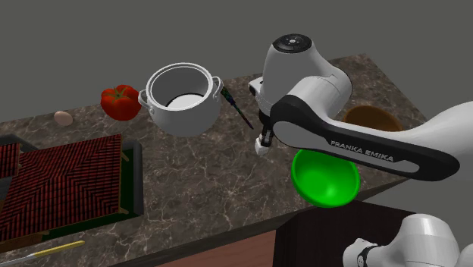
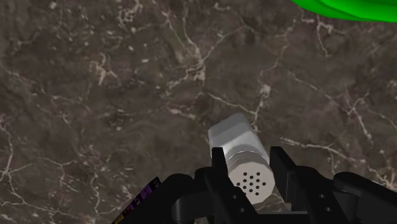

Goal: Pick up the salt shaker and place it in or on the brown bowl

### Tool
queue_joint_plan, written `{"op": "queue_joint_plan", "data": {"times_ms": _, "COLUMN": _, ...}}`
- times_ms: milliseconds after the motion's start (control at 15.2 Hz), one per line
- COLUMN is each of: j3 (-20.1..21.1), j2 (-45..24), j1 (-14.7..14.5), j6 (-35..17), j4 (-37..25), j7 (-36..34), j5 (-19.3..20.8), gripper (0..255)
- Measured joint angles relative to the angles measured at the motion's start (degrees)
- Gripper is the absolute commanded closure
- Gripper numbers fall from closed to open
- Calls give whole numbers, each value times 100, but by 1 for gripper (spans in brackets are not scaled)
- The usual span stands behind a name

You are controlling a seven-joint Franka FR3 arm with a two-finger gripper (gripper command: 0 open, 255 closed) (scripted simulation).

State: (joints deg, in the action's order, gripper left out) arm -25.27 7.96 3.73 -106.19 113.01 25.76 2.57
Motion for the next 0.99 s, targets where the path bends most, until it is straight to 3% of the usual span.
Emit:
{"op": "queue_joint_plan", "data": {"times_ms": 330, "j3": 8, "j2": 16, "j1": -4, "j6": 141, "j4": -126, "j7": -8, "j5": 4, "gripper": 255}}
{"op": "queue_joint_plan", "data": {"times_ms": 990, "j3": 26, "j2": 2, "j1": -19, "j6": 919, "j4": -920, "j7": -3, "j5": -11, "gripper": 255}}
